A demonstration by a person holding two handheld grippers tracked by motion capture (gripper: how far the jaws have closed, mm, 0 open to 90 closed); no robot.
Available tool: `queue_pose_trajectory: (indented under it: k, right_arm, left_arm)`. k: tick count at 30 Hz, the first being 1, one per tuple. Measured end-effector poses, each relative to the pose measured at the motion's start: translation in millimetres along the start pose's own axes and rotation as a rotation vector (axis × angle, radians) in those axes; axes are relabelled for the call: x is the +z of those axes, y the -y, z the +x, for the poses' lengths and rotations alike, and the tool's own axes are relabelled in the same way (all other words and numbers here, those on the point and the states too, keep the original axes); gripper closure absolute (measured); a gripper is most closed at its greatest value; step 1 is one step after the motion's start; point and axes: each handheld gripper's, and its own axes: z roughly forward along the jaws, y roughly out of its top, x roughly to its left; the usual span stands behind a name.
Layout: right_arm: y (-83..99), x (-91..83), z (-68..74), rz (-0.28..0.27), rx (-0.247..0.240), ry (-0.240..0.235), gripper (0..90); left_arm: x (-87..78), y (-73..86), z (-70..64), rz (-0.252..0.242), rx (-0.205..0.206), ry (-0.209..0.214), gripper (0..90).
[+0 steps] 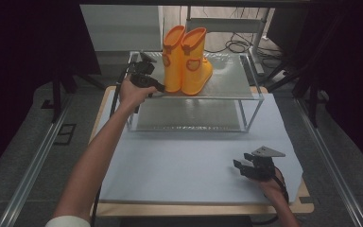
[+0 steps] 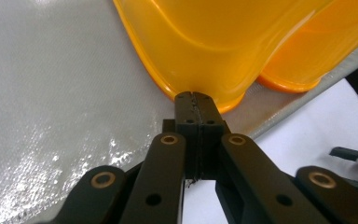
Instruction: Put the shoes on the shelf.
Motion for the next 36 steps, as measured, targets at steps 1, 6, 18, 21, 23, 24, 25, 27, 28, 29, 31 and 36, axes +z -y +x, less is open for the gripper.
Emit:
queue_pose_trajectory:
  k: [1,6,18,21,23,24,25,27,28,29,31,36]
  right_arm:
    - [0.0,-0.6,0.8,-0.003,-0.003,-0.002,42.3]
    - [0.5,1.1,3.2,0.005,-0.010,-0.007,42.3]
    - [1.0,0.9,1.7,0.005,-0.002,-0.006,42.3]
    - [1.0,2.4,1.7,0.012,-0.005,-0.008,42.3]
    - [1.1,2.3,2.2,0.011,-0.007,-0.011,42.3]
    - [1.0,2.1,2.2,0.011,-0.005,-0.011,42.3]
    - [0.9,1.7,2.0,0.008,-0.006,-0.008,42.3]
    - [0.9,0.9,1.8,0.006,0.001,-0.010,42.4]
    - [0.9,0.7,1.3,0.006,0.002,-0.010,42.3]
    - [1.0,0.7,1.2,0.006,0.002,-0.010,42.4]
    - [1.0,0.9,0.9,0.005,0.000,-0.011,42.3]
    - [0.7,1.5,1.0,0.006,-0.001,-0.011,42.4]
  left_arm:
    - [-0.3,-0.1,1.3,0.004,-0.003,0.009,89.8]
    - [-0.5,0.9,0.8,-0.002,0.001,0.002,89.9]
    - [6.1,-3.4,2.2,-0.031,-0.034,-0.033,90.0]
    - [11.1,-5.0,-9.7,-0.021,-0.009,-0.003,90.0]
    - [14.8,-6.3,-16.6,-0.021,-0.003,0.009,90.0]
    - [16.0,-7.2,-19.2,-0.015,0.005,0.012,90.0]
    - [17.6,-7.8,-21.6,-0.017,0.005,0.017,90.0]
    - [19.9,-9.0,-25.4,-0.011,0.014,0.023,90.0]
    - [20.5,-9.3,-26.5,-0.012,0.011,0.024,90.0]
    - [21.5,-9.8,-27.5,-0.015,0.002,0.029,90.0]
    - [22.5,-10.3,-28.7,-0.012,0.010,0.029,90.0]
    - [25.8,-11.1,-34.5,-0.019,0.015,0.040,90.0]
